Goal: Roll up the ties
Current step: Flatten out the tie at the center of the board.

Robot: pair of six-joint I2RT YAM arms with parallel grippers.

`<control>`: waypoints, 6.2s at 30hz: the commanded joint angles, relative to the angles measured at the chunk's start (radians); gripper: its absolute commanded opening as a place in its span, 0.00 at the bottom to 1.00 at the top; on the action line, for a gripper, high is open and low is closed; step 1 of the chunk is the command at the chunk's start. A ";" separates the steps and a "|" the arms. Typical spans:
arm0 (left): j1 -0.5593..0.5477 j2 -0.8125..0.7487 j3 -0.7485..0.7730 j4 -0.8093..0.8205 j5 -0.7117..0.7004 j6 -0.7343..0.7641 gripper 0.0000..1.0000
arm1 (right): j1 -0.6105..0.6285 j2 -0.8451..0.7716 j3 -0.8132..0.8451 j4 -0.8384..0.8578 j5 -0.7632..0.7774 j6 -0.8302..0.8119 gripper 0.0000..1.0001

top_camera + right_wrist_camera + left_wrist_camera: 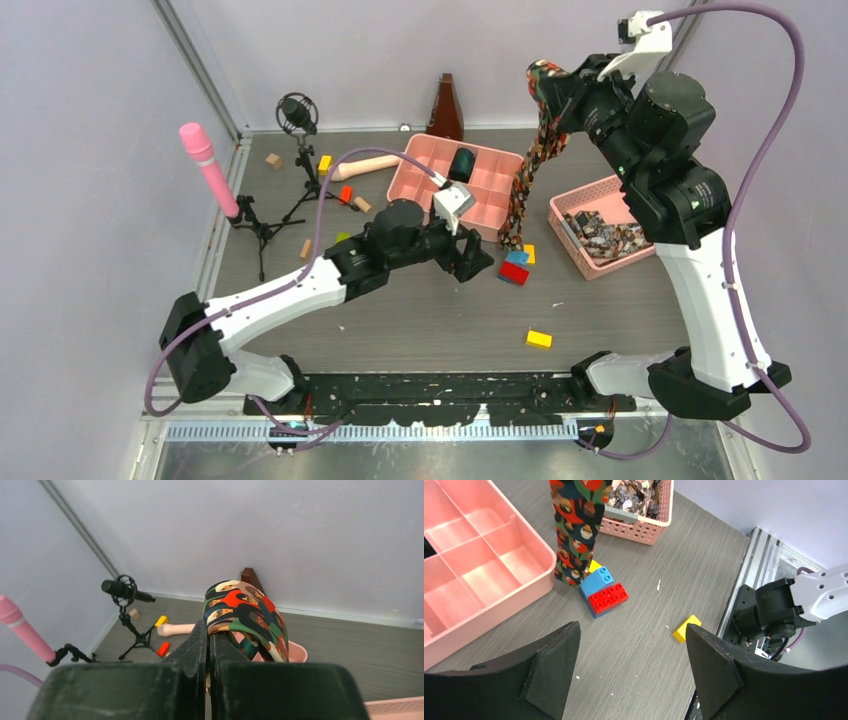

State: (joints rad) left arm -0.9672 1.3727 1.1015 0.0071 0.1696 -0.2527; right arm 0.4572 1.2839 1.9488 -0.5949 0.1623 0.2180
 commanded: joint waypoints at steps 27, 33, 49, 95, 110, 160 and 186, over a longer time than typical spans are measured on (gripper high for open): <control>0.157 -0.411 -0.071 0.039 0.139 0.207 0.89 | -0.144 0.123 0.057 -0.004 -1.304 -0.143 0.00; 0.164 -0.439 -0.072 0.072 0.035 0.197 1.00 | -0.146 0.099 -0.032 0.129 -1.321 -0.012 0.00; 0.237 -0.335 0.002 0.133 0.229 0.273 0.99 | -0.147 0.103 -0.086 0.119 -1.355 0.001 0.00; 0.345 -0.087 0.259 0.299 0.530 0.167 0.09 | -0.159 0.020 -0.279 0.314 -1.339 0.144 0.15; 0.383 0.010 0.588 -0.106 0.131 0.181 0.00 | -0.121 -0.061 -0.266 0.040 -0.652 -0.049 0.71; 0.150 0.181 0.921 -0.693 -0.452 0.177 0.00 | 0.403 0.123 -0.552 0.855 0.411 -0.140 0.30; 0.266 -0.143 0.176 -0.296 -0.384 -0.081 0.98 | 0.404 -0.225 -0.727 0.325 0.898 0.359 0.00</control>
State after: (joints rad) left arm -0.7555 1.2575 1.3758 -0.3904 -0.2588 -0.2050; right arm 0.8619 1.1622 1.2694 -0.0608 0.9054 0.3290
